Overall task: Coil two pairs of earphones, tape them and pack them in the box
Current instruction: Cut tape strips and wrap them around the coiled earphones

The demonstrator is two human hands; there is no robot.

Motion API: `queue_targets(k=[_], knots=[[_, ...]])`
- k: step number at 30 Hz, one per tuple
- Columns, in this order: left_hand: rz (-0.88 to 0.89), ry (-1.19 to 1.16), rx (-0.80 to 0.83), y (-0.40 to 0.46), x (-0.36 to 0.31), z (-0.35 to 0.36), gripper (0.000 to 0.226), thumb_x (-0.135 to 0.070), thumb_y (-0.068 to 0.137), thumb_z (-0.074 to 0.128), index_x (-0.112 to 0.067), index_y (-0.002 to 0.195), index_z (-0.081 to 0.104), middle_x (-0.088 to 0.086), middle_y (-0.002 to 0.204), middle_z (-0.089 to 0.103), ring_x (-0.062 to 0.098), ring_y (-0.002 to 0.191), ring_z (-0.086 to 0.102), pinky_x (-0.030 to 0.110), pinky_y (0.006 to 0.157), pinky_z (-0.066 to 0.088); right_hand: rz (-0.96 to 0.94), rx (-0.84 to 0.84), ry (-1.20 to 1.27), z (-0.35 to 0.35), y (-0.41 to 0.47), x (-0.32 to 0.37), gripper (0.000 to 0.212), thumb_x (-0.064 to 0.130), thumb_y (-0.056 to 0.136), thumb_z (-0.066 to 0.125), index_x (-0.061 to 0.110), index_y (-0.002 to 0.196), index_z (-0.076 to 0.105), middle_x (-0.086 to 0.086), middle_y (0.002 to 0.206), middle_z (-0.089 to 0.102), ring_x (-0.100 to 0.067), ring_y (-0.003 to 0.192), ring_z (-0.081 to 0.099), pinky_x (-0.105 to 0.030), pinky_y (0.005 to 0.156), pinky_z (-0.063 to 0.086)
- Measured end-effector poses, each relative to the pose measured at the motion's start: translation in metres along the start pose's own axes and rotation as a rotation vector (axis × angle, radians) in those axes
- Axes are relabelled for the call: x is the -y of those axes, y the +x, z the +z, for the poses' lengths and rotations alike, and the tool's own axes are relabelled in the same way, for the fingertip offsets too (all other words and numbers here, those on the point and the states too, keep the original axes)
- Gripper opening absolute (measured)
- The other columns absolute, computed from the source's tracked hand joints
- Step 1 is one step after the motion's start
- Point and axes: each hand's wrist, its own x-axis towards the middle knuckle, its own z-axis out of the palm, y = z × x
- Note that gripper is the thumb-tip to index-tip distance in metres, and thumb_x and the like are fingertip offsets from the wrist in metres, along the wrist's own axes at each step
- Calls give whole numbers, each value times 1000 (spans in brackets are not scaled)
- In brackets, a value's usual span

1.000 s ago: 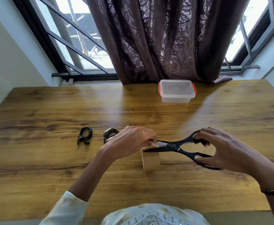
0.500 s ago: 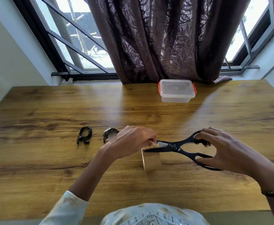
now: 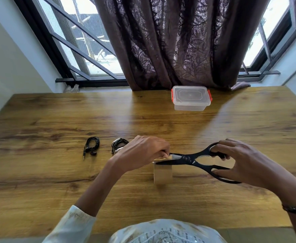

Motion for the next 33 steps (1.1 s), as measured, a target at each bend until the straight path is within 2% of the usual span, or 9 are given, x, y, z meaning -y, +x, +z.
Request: queue_targets(k=[5,9,12,14,18,23,26,29,33], knots=[[-5,-1,-7,0,-1,0,13,-28,97,51,-21,94,62,-11,90,65,7,83,60,37,71,51,16,8,20,2,-2,1,50,65,76,57,29,109,65,23,82,51,7,76,48,-4,67,37],[-9,-2,1,0,-1,-1,14,-28,97,50,-21,95,62,-11,90,65,7,84,59,37,72,51,28,-5,9,0,-2,3,56,68,75,48,27,108,68,21,79,53,2,70,50,-5,63,35],[-14,7,5,0,-2,-1,15,-29,98,50,-21,96,62,-11,92,66,7,85,59,36,73,51,25,-10,15,-1,-3,4,58,68,75,46,26,108,69,21,79,54,2,70,50,-9,63,39],[-13,8,1,0,-2,-1,15,-29,98,50,-21,95,62,-12,92,66,6,85,59,36,73,51,21,-5,30,-1,-4,4,56,67,75,48,27,108,69,23,79,53,3,69,51,-11,63,42],[-20,5,2,0,-2,0,12,-27,97,51,-22,95,62,-12,92,66,6,85,59,37,73,51,33,11,37,-3,-4,6,45,54,73,67,25,107,71,33,77,42,11,66,47,-2,60,34],[-26,-2,14,0,-3,-2,15,-28,98,50,-21,97,63,-12,94,66,6,87,56,36,74,50,51,-22,63,0,-6,5,59,65,73,50,25,109,72,28,84,50,11,67,49,-4,62,36],[-24,-8,11,-1,-3,-2,16,-30,98,50,-22,97,64,-20,91,59,-1,86,49,32,73,49,68,-24,65,1,-8,5,60,65,72,50,24,107,73,27,87,50,18,69,45,-2,67,34],[-26,-5,12,0,-2,-2,16,-30,98,50,-22,97,63,-23,87,49,-3,84,44,29,71,47,82,-21,76,-1,-9,7,59,65,73,49,22,106,74,26,88,51,18,69,45,-4,67,37],[-39,-12,5,0,0,-1,17,-30,98,49,-22,97,64,-23,87,52,0,85,48,24,70,43,76,-30,80,-3,-9,9,58,63,74,50,22,105,74,30,86,47,17,68,45,-3,66,36]])
